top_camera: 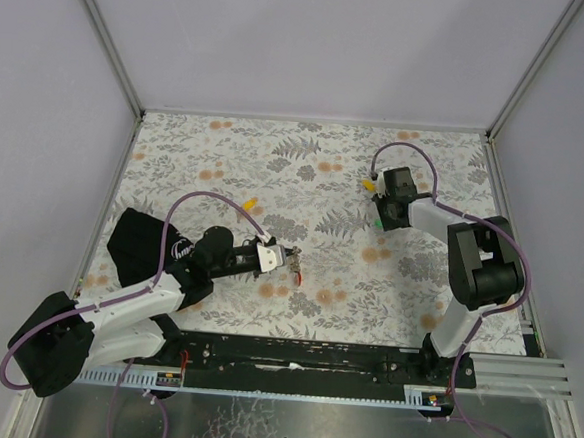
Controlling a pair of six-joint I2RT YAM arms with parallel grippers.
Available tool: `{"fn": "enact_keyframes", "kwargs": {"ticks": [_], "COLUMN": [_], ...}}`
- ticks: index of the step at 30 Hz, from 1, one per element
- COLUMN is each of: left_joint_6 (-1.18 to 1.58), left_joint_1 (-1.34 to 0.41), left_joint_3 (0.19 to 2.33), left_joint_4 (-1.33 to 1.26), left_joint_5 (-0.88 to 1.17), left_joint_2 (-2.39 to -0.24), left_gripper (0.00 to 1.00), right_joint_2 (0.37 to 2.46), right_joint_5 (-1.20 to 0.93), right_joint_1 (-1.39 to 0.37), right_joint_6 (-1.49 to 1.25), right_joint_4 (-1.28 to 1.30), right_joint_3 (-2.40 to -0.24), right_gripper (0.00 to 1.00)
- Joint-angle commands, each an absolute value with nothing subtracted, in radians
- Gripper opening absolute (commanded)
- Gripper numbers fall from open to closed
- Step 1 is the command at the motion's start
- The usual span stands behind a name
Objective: Put the keys on the keyring
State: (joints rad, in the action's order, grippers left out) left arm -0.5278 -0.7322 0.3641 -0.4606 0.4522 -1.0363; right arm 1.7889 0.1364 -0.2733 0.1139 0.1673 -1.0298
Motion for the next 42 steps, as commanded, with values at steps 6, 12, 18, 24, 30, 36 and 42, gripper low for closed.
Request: {"fn": "enact_keyframes", "kwargs": {"ticks": [6, 12, 18, 24, 30, 36, 42], "left_joint_6": [-0.521, -0.521, -0.52, -0.521, -0.523, -0.525, -0.525], "left_joint_1": [-0.726, -0.726, -0.726, -0.727, -0.726, -0.726, -0.726], "left_joint_3": [0.392, 0.391, 0.392, 0.393, 0.394, 0.391, 0.391], "left_joint_4": [-0.465, -0.463, -0.461, -0.461, -0.456, -0.462, -0.456], "left_joint_5": [0.453, 0.454, 0.452, 0.455, 0.456, 0.456, 0.456], "left_joint_2": [-1.022, -1.021, -1.019, -1.017, -1.009, -1.0, -0.992], "left_gripper": [0.0, 0.0, 0.0, 0.0, 0.0, 0.0, 0.0], "right_joint_2": [1.784, 1.791, 1.794, 1.727, 1.633, 1.482, 1.384], "right_joint_5": [0.147, 0.187, 0.208, 0.126, 0.103, 0.065, -0.007], "right_joint_1": [-0.285, -0.285, -0.286, -0.308, -0.412, -0.471, -0.526], "right_joint_6": [0.124, 0.123, 0.123, 0.116, 0.089, -0.041, -0.18], "right_joint_4": [0.116, 0.11, 0.125, 0.168, 0.292, 0.465, 0.706], "right_joint_3": [-1.071, -1.072, -1.073, -1.054, -1.039, -1.034, -1.042], "right_gripper": [0.28, 0.21, 0.08, 0.0, 0.0, 0.0, 0.0]}}
